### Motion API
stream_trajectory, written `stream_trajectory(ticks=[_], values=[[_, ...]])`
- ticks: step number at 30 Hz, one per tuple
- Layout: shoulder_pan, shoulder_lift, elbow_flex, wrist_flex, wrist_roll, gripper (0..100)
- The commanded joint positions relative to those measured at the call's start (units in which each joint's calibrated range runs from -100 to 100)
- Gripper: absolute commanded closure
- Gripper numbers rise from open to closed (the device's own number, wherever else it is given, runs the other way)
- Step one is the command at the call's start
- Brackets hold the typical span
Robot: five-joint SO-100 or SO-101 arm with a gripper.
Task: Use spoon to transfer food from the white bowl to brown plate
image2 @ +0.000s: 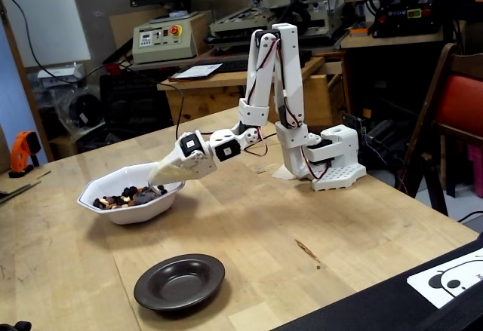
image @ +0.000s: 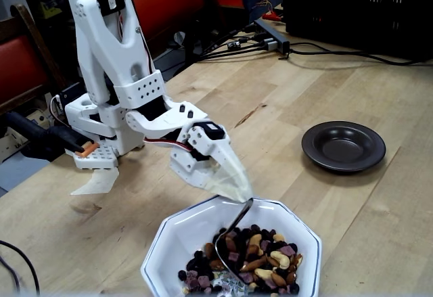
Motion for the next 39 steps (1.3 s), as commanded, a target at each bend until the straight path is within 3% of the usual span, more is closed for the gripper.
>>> stream_trajectory(ticks=[1, 27, 39], values=[[-2.5, -0.3, -1.9, -1.2, -1.3, 98], [-2.4, -1.0, -2.1, -1.5, -14.4, 98], [-2.4, -1.2, -2.2, -1.5, -15.2, 98]])
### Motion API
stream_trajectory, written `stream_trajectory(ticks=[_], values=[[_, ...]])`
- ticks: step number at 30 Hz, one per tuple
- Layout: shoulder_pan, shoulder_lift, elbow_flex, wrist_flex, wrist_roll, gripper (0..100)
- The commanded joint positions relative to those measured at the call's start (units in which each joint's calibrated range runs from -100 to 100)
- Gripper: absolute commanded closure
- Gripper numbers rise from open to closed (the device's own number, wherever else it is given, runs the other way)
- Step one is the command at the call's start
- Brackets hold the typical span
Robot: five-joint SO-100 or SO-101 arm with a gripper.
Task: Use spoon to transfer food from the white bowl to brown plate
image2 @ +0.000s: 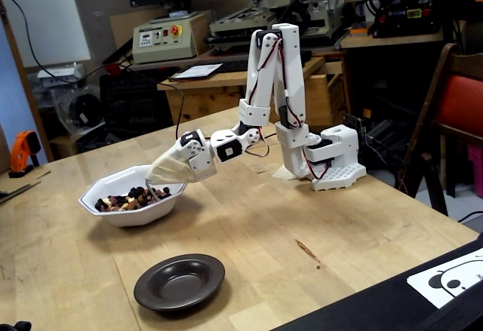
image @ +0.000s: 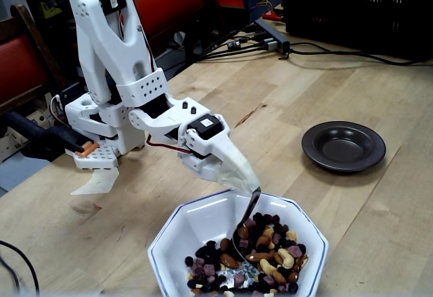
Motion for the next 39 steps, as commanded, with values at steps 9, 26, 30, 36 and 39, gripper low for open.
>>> stream_trajectory(ticks=[9, 26, 30, 36, 39], values=[[-0.5, -1.3, -5.4, -0.9, -0.4, 98], [-0.5, -1.2, -11.1, -0.9, -2.2, 98], [-0.5, -1.2, -11.9, -0.8, -2.5, 98], [-0.4, -1.2, -11.9, -0.3, -2.5, 98], [-0.4, -1.2, -11.9, -0.3, -2.5, 98]])
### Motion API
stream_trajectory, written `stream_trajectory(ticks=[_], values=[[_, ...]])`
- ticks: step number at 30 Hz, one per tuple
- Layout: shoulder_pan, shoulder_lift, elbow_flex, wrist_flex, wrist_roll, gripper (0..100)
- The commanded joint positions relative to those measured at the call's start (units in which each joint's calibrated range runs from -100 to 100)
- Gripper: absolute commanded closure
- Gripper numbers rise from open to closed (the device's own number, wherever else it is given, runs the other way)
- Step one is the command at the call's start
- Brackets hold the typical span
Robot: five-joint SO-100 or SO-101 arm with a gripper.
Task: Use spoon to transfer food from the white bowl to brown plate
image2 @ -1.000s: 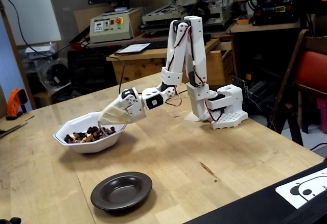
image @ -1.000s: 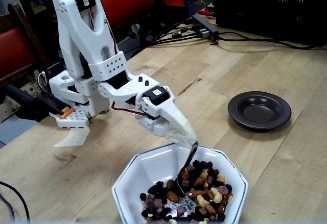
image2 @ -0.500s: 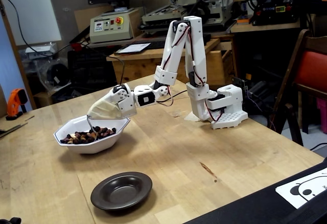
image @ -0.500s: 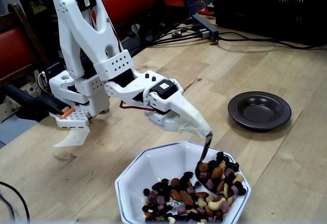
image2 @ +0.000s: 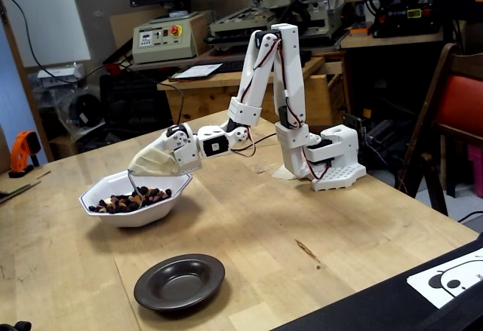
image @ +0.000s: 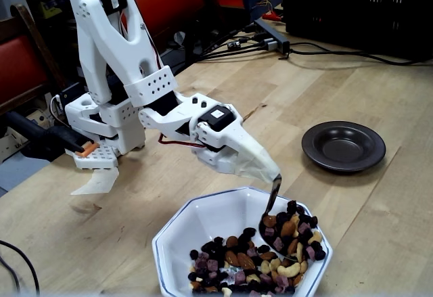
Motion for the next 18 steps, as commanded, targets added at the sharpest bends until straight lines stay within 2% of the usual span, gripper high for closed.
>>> stream_trajectory(ticks=[1, 18], values=[[-0.3, -1.3, -3.8, -0.3, -0.2, 98], [5.2, -9.6, -3.1, -0.1, -0.3, 98]])
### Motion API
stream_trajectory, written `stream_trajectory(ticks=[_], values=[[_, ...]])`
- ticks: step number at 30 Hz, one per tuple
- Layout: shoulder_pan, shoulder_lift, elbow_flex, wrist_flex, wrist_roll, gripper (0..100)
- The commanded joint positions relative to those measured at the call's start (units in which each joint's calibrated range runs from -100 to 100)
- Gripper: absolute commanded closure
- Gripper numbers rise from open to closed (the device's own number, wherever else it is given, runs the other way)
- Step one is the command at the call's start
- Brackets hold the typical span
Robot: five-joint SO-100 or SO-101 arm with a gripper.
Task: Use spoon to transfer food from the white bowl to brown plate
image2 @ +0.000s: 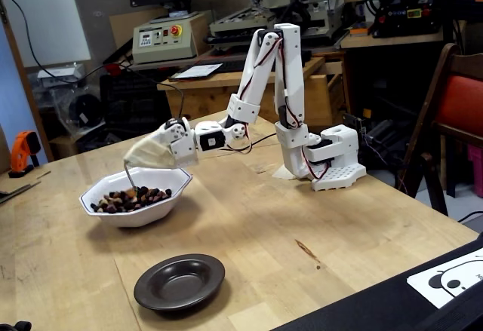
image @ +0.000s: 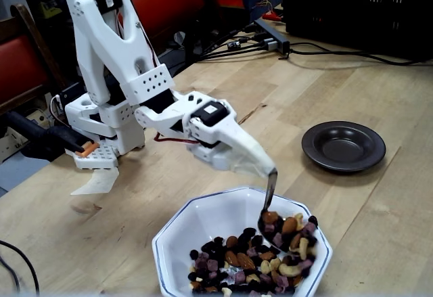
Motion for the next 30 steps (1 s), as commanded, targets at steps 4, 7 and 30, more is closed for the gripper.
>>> stream_trajectory(ticks=[4, 7, 30], values=[[0.6, -6.3, -2.7, -0.2, -1.4, 98], [0.6, -6.4, -2.7, -0.2, -1.9, 98], [0.1, -6.5, -3.4, 2.1, -2.2, 98]])
